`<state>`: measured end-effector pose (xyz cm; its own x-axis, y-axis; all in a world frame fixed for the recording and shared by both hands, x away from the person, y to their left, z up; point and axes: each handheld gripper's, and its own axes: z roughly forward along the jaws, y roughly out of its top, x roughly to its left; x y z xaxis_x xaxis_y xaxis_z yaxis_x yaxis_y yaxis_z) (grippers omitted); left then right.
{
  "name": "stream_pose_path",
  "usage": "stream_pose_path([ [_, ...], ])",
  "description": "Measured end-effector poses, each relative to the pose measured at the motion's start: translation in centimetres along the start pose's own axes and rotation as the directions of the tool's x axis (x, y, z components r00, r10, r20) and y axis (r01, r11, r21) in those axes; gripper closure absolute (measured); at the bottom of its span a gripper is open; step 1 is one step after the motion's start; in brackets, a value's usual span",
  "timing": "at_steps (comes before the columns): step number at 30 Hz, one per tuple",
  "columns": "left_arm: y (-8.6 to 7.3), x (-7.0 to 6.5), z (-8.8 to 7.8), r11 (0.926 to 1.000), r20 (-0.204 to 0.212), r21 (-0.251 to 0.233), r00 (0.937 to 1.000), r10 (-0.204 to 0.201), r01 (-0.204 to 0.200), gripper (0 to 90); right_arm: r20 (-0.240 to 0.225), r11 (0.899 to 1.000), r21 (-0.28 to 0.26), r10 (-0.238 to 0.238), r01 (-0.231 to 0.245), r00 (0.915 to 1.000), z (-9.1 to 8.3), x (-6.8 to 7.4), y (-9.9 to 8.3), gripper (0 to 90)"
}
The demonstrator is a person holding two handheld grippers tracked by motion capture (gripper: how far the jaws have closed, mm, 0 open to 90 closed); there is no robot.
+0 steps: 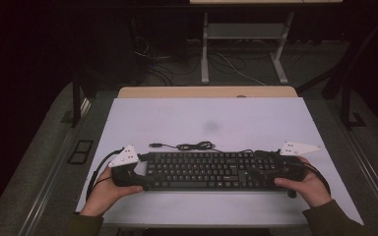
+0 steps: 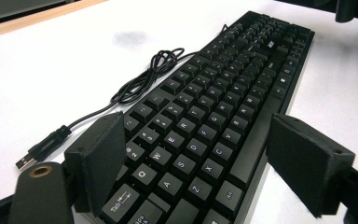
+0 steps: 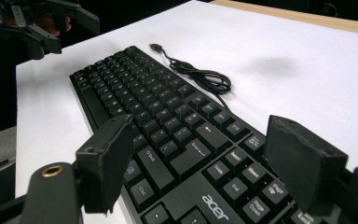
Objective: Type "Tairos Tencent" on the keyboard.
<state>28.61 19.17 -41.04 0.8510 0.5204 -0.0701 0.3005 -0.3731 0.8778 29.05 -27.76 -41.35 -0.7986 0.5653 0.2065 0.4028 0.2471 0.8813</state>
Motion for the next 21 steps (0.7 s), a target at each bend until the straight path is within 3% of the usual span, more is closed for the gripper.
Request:
stream_pose_path([
  [21,-0.2,0.0,0.0,1.0,-0.001,0.0,1.0,0.001,-0.001,19.2,-0.024,1.0,0.001,-0.003,0.003,0.9997,1.9,0.0,0.7,24.1],
])
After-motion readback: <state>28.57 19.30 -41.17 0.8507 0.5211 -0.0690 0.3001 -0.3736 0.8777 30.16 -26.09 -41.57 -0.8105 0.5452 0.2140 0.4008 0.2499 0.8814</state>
